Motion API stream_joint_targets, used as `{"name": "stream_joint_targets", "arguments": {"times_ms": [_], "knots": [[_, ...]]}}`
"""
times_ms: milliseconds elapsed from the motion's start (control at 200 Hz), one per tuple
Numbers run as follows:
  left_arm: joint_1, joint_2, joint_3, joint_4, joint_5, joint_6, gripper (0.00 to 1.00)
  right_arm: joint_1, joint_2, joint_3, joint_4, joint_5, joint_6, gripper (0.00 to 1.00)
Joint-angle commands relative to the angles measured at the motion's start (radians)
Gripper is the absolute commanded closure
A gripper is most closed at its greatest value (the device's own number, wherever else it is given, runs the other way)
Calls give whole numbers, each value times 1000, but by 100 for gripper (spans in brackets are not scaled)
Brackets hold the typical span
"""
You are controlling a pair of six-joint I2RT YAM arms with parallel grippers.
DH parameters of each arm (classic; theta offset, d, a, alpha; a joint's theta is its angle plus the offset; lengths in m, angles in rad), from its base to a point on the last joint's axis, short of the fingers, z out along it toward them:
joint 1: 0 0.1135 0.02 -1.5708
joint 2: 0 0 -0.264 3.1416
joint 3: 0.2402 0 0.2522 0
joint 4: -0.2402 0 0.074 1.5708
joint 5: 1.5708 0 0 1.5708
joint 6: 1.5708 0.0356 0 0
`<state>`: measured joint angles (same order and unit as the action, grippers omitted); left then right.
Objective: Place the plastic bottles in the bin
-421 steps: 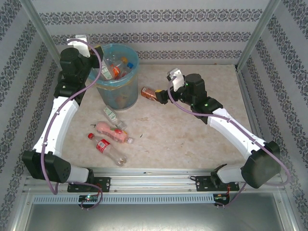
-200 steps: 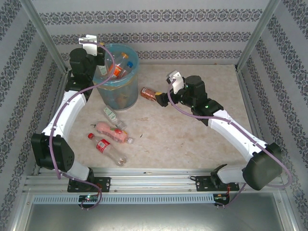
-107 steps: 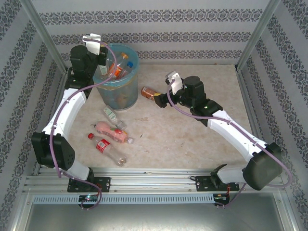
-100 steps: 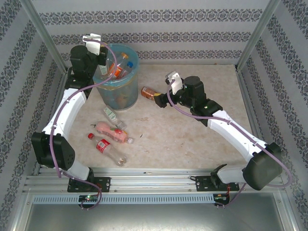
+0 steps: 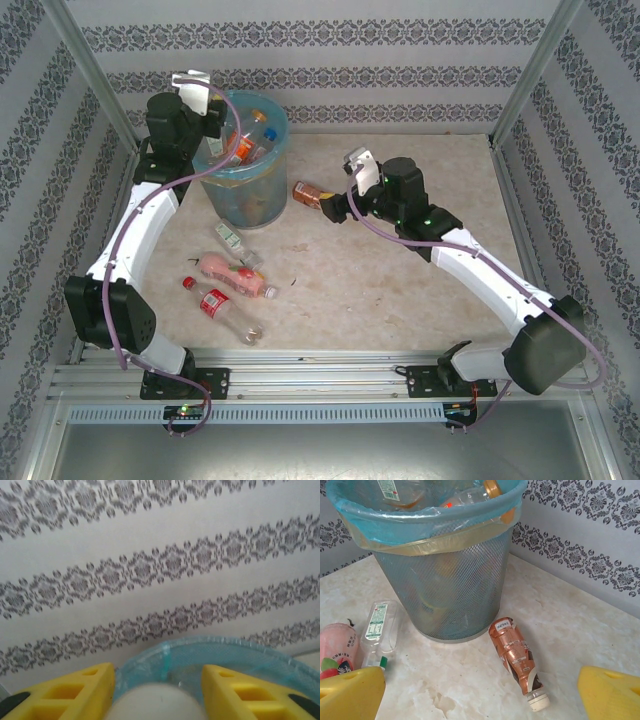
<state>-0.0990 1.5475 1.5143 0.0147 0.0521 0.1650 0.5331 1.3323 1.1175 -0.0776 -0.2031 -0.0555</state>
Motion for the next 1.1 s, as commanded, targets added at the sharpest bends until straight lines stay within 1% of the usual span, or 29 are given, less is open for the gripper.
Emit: {"name": "stream_joint_targets", "arguments": {"times_ms": [0,195,395,460,600,739,809,864,929,999,1039,1094], "knots": [[-13,0,-6,-145,11,-27,44,11,16,37,3,-13,4,2],[-14,-17,50,-180,29,-71,42,11,9,35,5,-16,2,2],[-14,-1,126,-275,46,-110,53,11,20,35,8,-21,4,2],[-14,19,140,-304,41,-102,54,13,24,39,7,-25,6,2],[-14,91,216,-395,42,-89,55,15,21,40,5,-18,10,2],[-12,180,282,-433,21,-72,55,17,21,39,5,-18,17,2],[-11,265,387,-534,4,-59,55,19,23,38,4,-18,18,2],[-10,338,485,-634,-33,-83,55,19,24,40,5,-19,19,2],[-10,398,557,-732,-24,-85,55,20,25,40,4,-18,18,2],[-11,429,570,-787,-25,-83,55,22,25,38,-1,-13,15,2],[-11,431,559,-803,-49,-65,55,21,22,37,-4,-12,13,2],[-10,429,543,-821,-110,-31,56,22,18,33,-8,-6,9,2]]}}
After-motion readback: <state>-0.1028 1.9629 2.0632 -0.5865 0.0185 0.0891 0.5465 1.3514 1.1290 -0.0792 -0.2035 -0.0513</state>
